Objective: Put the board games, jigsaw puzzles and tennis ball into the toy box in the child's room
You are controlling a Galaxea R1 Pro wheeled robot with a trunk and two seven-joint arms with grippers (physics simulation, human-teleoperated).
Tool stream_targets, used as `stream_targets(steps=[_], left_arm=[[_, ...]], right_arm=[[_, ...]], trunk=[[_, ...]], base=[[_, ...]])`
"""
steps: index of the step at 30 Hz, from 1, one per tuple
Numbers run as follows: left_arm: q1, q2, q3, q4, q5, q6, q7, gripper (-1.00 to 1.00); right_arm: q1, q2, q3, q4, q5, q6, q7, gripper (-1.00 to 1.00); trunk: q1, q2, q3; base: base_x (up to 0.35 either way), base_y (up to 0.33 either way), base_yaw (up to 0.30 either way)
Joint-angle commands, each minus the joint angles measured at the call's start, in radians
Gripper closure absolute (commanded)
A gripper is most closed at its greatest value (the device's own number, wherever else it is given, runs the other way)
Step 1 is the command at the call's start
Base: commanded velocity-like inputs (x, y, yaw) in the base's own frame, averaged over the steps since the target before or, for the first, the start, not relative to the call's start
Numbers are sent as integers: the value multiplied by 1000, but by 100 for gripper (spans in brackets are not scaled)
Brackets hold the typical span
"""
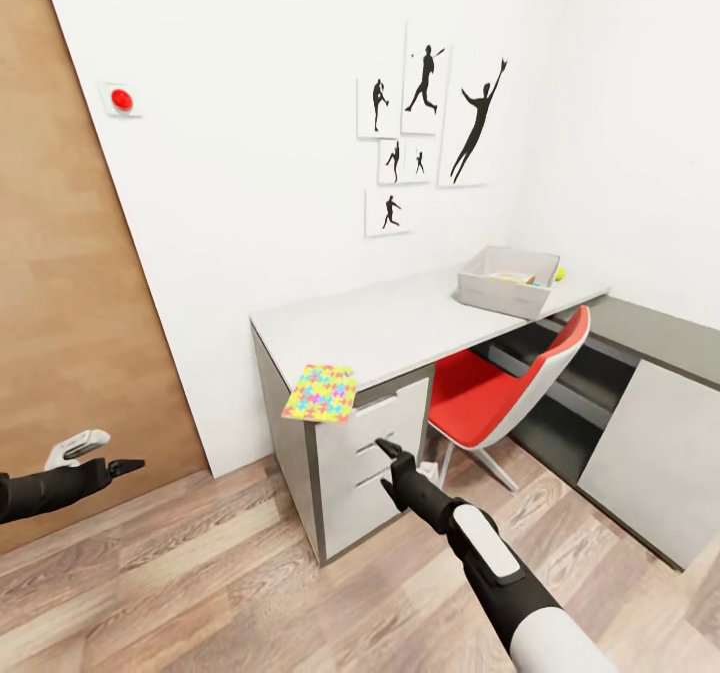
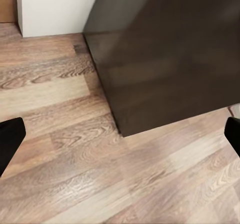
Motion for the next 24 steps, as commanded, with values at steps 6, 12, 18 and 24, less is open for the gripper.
stream_targets(steps=[6, 12, 18, 24], left_arm=[[-6, -9, -8, 4, 2, 6, 2, -100], [-9, -26, -13, 11, 3, 5, 1, -100], [-9, -58, -22, 12, 1, 5, 3, -100], [-9, -63, -23, 12, 2, 5, 0, -100]], right_arm=[[-1, -5, -2, 3, -13, 10, 9, -100], [-1, -6, -8, 3, -19, 12, 13, -100], [-1, -7, -8, 3, -18, 9, 62, -100], [-1, -7, -9, 5, -15, 8, 145, -100]], trunk=[[23, -43, -20], [46, -85, -39], [65, -120, -54], [65, -120, -54]], base=[[0, 0, 0], [0, 0, 0], [0, 0, 0], [0, 0, 0]])
